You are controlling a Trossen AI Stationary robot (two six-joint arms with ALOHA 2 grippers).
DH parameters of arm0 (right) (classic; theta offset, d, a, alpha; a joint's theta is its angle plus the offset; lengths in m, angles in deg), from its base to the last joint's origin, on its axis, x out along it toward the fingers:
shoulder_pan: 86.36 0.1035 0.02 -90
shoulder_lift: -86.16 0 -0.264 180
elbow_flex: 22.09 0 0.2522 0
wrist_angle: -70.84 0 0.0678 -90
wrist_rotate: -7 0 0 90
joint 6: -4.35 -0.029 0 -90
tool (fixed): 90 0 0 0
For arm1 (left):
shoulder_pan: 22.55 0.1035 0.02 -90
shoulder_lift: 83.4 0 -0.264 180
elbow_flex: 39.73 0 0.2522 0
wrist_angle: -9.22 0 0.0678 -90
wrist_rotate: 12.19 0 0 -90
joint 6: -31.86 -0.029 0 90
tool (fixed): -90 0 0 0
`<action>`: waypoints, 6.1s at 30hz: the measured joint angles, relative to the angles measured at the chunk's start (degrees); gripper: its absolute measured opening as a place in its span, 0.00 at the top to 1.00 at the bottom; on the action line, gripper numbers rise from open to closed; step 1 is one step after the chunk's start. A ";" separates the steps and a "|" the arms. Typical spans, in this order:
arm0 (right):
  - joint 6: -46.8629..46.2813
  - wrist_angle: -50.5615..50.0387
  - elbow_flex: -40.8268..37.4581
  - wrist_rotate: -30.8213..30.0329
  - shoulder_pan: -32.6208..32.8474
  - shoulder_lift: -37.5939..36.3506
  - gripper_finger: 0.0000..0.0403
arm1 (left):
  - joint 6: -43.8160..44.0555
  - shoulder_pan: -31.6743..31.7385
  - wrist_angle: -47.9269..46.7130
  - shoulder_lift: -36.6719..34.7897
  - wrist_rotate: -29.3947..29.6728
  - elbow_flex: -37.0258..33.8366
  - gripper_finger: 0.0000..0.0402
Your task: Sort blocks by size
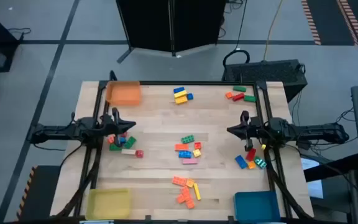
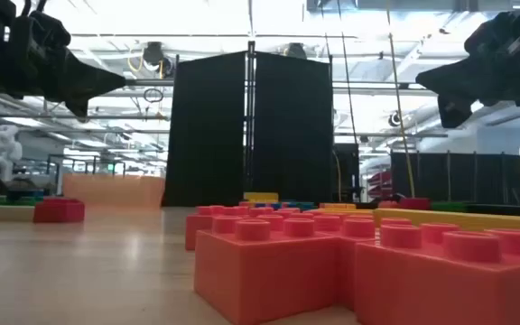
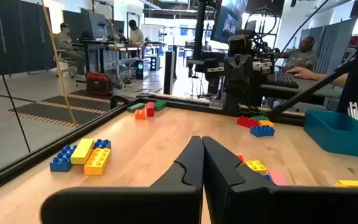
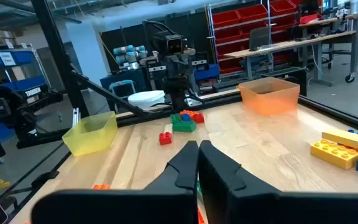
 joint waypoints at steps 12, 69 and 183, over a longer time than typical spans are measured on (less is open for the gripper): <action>-0.01 0.02 0.00 0.02 0.02 0.01 0.98 | 0.00 0.00 0.00 0.00 0.00 0.00 1.00; 0.09 0.52 0.00 -3.61 -0.11 0.02 0.98 | -6.38 0.02 3.43 0.00 4.15 0.00 1.00; 17.66 -57.54 55.89 -11.89 -39.17 67.20 0.63 | -11.91 31.78 -12.02 63.12 -12.13 36.79 0.77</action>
